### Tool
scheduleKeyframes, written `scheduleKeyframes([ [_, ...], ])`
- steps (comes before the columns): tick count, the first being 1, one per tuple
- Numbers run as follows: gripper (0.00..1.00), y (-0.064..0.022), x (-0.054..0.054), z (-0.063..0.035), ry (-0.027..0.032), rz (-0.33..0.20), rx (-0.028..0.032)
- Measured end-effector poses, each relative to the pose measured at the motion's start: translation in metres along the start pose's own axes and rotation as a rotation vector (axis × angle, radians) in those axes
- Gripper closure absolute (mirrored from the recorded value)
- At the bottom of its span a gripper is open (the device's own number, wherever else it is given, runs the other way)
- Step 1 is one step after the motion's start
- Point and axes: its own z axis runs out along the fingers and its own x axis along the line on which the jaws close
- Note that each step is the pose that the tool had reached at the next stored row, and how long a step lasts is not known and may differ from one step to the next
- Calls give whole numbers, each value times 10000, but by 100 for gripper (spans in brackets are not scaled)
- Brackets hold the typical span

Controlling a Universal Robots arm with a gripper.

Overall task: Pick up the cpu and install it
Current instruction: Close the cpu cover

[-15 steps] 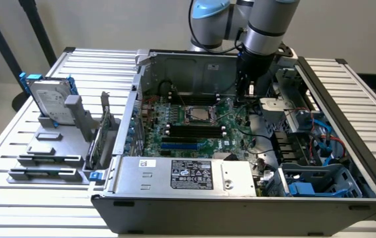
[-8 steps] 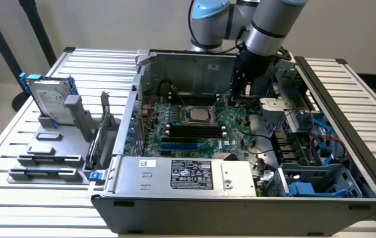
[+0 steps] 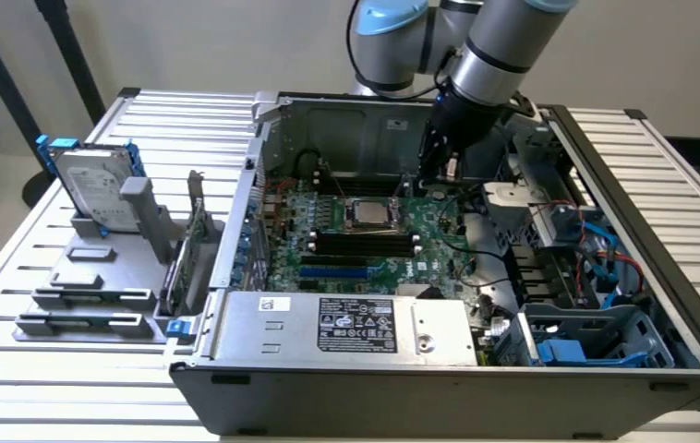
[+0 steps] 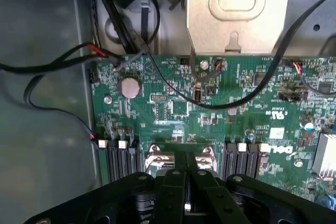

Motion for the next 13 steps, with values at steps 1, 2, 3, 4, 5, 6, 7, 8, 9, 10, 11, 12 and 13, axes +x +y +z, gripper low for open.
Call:
scheduleKeyframes([
  [1,89,-20,-1,4,0,5,79],
  [2,89,-40,-1,9,0,11,166],
  [3,89,-61,-2,13,-1,17,255],
  [4,89,-86,-3,19,1,23,330],
  [5,89,-112,-3,25,1,28,396],
  [6,89,-139,-4,31,1,32,461],
  [7,89,-168,-5,38,0,37,535],
  [8,89,-195,-6,46,-2,42,600],
  [9,89,-224,-6,54,-3,47,662],
  [10,89,-251,-7,62,-4,51,719],
  [11,89,-278,-7,71,-4,54,774],
  [12,89,-304,-8,80,-2,57,824],
  [13,89,-329,-10,90,-3,59,863],
])
